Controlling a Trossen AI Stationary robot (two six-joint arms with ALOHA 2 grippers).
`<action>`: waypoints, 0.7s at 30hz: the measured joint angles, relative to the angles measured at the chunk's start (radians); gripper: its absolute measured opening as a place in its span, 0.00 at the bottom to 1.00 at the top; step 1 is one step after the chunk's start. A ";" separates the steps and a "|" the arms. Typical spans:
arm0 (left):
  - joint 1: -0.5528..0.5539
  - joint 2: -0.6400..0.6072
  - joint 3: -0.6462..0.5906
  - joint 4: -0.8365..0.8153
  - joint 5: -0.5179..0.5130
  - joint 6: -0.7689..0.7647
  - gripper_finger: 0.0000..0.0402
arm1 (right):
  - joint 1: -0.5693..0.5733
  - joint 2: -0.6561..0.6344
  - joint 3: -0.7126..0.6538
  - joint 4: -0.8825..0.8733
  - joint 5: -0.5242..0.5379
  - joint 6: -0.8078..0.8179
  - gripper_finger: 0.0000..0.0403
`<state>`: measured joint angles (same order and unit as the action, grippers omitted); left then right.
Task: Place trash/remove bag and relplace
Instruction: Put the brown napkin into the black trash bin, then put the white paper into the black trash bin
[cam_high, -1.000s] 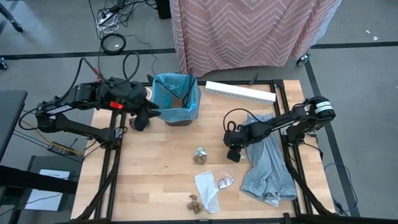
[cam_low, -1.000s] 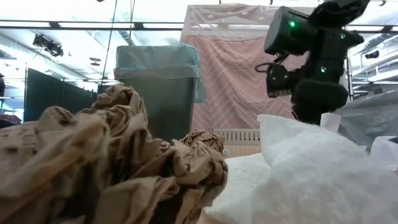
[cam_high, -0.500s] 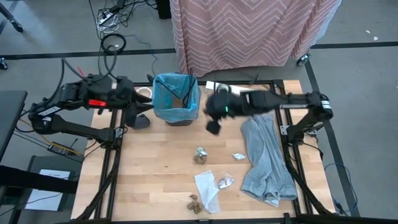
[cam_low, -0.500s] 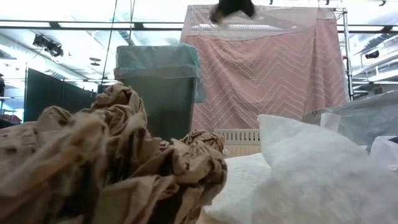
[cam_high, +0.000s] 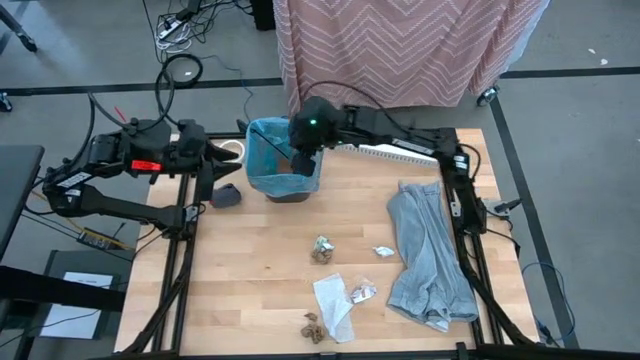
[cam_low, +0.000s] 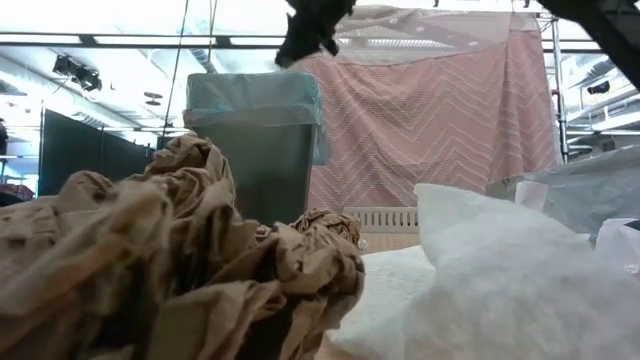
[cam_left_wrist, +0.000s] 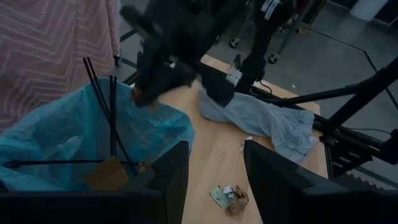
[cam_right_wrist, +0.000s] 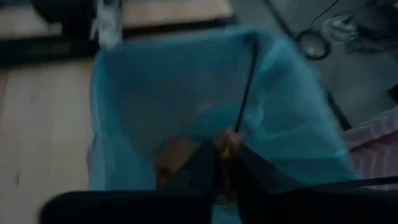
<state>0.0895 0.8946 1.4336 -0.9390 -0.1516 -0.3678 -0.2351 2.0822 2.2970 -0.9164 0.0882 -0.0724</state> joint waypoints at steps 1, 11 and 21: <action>0.000 0.000 0.000 0.000 0.000 0.000 0.40 | -0.001 0.008 0.002 -0.020 -0.013 -0.020 0.15; 0.000 0.001 0.000 -0.001 0.001 0.016 0.40 | 0.020 -0.035 0.005 -0.126 0.001 0.017 0.67; 0.000 0.001 0.000 -0.001 0.024 0.001 0.40 | 0.240 -0.197 -0.028 -0.635 -0.253 0.174 0.60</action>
<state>0.0892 0.8955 1.4334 -0.9399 -0.1272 -0.3672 0.0051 1.8851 2.2687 -1.5518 -0.1648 0.1015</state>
